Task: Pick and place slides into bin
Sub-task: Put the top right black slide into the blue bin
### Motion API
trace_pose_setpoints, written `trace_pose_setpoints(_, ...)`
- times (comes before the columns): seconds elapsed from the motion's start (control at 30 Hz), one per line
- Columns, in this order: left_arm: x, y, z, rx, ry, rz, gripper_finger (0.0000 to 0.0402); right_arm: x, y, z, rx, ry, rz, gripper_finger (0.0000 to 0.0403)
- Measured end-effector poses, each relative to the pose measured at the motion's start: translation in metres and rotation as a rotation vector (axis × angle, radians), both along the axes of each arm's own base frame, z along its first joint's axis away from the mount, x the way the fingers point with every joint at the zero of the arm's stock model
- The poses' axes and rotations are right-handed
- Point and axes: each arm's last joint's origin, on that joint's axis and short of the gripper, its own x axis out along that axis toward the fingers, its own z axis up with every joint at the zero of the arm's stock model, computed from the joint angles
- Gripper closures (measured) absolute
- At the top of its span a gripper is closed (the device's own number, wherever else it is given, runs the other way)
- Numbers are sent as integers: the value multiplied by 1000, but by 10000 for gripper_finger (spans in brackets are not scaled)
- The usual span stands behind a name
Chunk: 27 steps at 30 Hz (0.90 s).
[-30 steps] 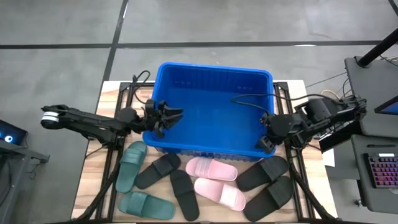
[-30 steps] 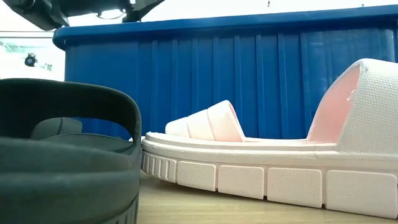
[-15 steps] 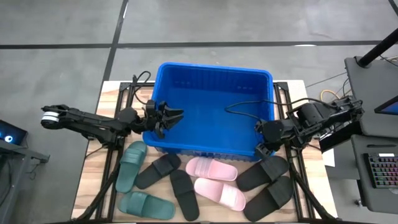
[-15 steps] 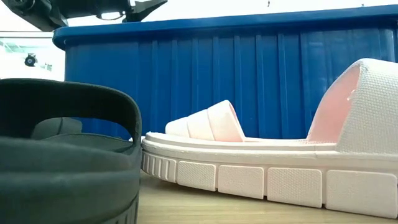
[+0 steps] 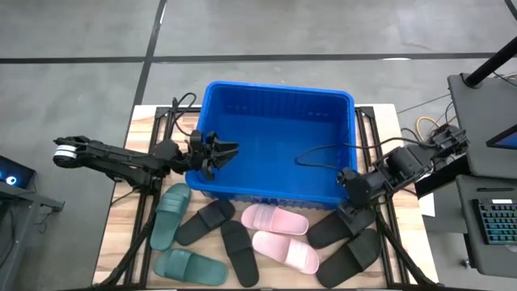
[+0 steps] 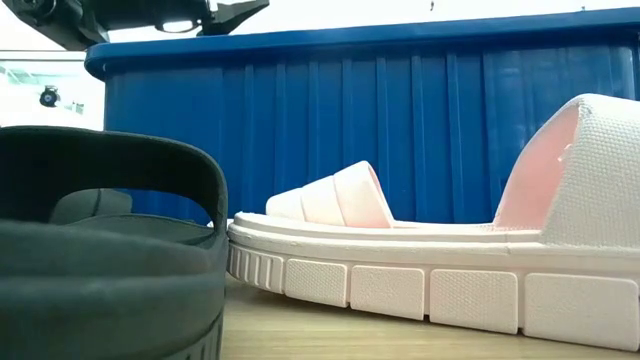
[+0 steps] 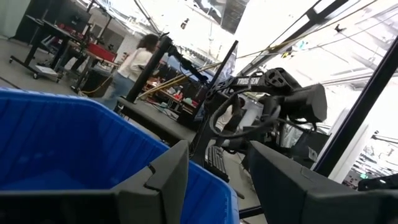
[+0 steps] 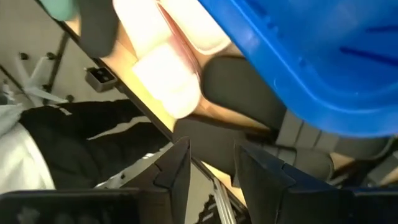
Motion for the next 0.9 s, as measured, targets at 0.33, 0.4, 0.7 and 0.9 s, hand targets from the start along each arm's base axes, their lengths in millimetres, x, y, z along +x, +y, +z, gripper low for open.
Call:
trace_pose_setpoints(0.33,1,0,-2,0,13,2,249,8,27,-19,-49,110,47,292)
trace_pose_setpoints(0.4,1,0,-2,0,12,2,249,11,32,-23,-60,125,57,295)
trace_pose_setpoints(0.7,0,0,-6,-1,22,2,249,23,45,-39,-98,182,72,312)
trace_pose_setpoints(0.9,0,0,-6,-3,21,1,249,28,49,-46,-111,202,70,325)
